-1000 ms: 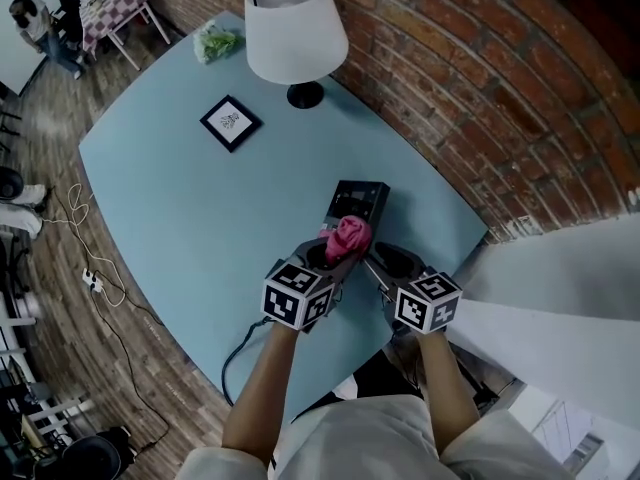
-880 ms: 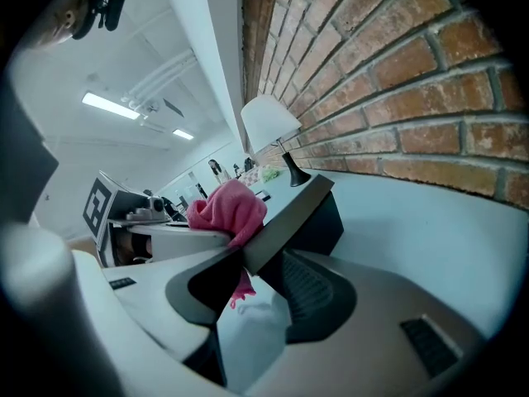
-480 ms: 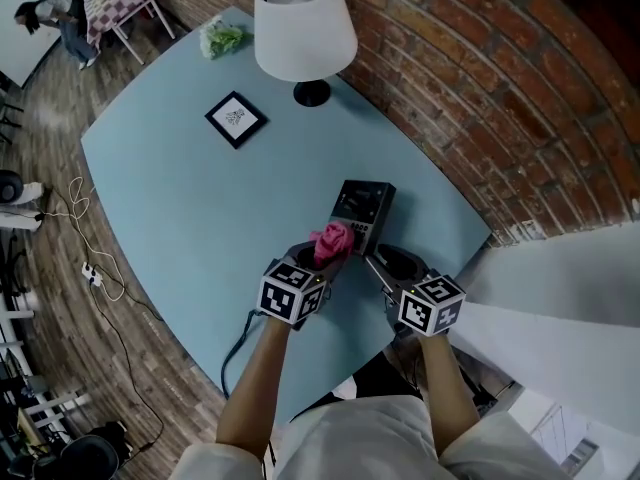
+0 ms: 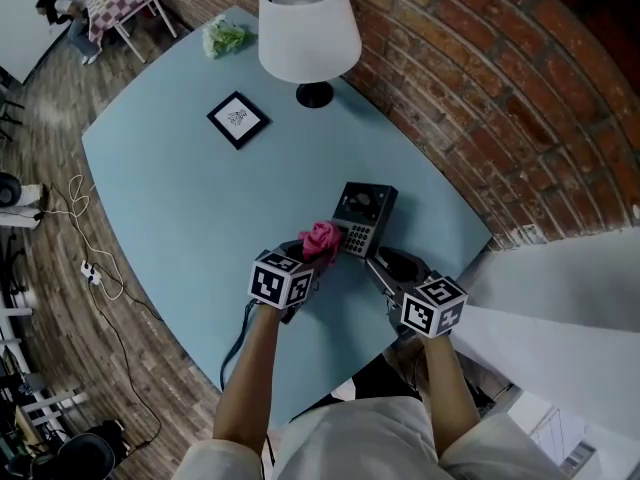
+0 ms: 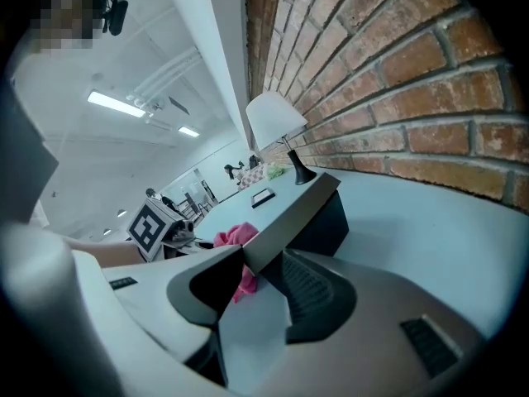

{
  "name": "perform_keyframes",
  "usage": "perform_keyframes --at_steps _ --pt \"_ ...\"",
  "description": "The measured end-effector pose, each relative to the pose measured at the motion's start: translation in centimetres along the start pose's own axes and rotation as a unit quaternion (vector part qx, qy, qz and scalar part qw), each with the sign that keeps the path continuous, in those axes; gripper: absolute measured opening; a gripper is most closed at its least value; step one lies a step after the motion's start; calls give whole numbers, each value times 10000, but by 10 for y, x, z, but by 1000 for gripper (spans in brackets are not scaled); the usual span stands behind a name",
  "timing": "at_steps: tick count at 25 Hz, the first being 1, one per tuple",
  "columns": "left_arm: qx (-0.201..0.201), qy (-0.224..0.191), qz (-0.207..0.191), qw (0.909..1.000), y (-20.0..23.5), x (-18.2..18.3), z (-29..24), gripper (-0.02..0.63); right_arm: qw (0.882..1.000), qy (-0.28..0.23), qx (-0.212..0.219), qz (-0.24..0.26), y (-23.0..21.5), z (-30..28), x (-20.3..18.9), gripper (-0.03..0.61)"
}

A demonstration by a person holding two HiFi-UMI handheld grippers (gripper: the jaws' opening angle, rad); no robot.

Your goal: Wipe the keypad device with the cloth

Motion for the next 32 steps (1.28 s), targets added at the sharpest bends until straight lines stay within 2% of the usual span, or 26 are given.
perform_keyframes --at_steps 3,9,13,17,21,25,29,32 --pt "121 114 34 9999 11 -7 -2 172 10000 11 25 21 -1 -1 -1 170" --pt "282 0 4 9996 19 -10 -7 172 9997 49 2 241 2 -4 -1 170" --pt "385 -495 5 9980 15 -8 1 172 9988 76 -180 444 2 -1 0 170" --pt "557 -899 -249 9941 7 2 14 172 9968 92 -319 723 4 4 5 169" --pt "646 -1159 -484 9900 -2 12 35 172 9932 -45 -612 988 8 15 10 169" --pt "762 -1272 -636 9869 -13 11 59 172 9835 -67 -1089 1442 15 30 12 164" --pt "860 -1435 -773 9829 -30 9 86 172 9777 -252 -1198 1706 32 49 17 128" --pt "893 -1559 -890 9797 -46 7 105 172 9771 -433 -1269 1651 43 64 20 80"
Point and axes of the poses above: the fingertips, and each gripper's own axes: z backward along the fingers, y to its left, x out of its top, the point moved 2 cm from there along z, backward along the fingers, and after that the axes turned 11 degrees about -x, right-handed, at the moved point
